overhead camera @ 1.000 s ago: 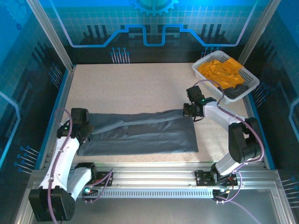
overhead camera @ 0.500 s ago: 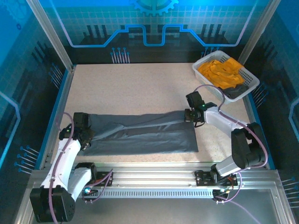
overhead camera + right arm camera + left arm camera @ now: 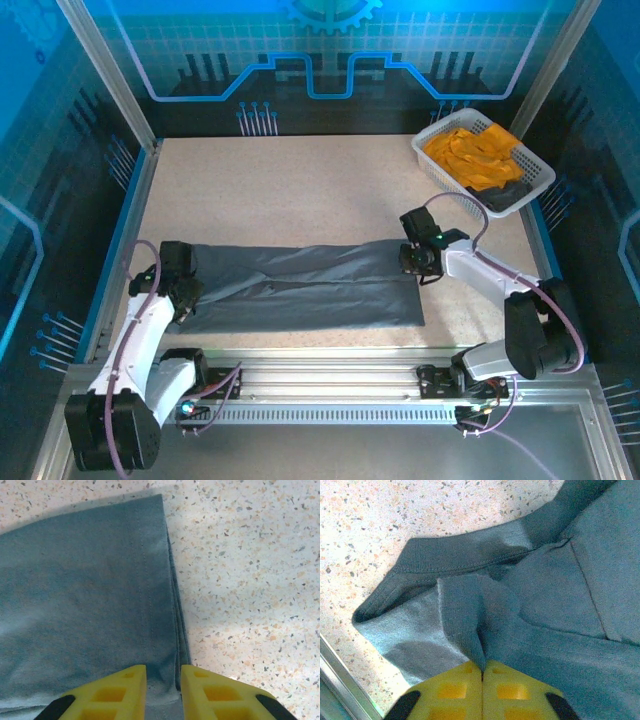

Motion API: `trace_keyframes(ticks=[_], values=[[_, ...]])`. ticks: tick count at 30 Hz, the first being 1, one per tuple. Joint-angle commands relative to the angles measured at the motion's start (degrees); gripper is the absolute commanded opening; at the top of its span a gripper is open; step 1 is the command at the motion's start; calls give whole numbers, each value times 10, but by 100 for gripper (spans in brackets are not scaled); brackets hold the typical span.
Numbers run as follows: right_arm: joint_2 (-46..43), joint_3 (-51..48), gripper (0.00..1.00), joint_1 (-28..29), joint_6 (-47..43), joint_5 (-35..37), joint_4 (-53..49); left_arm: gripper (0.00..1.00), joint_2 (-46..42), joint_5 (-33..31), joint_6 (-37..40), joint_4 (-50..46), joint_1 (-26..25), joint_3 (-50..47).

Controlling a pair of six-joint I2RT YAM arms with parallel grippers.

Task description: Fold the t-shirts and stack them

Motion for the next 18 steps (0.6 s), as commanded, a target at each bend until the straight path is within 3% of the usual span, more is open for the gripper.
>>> trace_keyframes(ticks=[1, 3, 6, 10, 18], values=[[-12, 11, 27, -16, 28, -6, -22, 36, 2, 2, -1, -15, 4, 5], [-10, 18, 27, -23, 31, -10, -23, 43, 4, 3, 0, -23, 3, 23], [8, 42, 27, -26, 33, -18, -28, 44, 3, 0, 3, -25, 3, 53], [53, 78, 25, -28, 32, -36, -26, 48, 43, 23, 50, 60, 10, 94], [180, 175, 31, -79, 5, -66, -45, 58, 340, 203, 145, 158, 110, 234]])
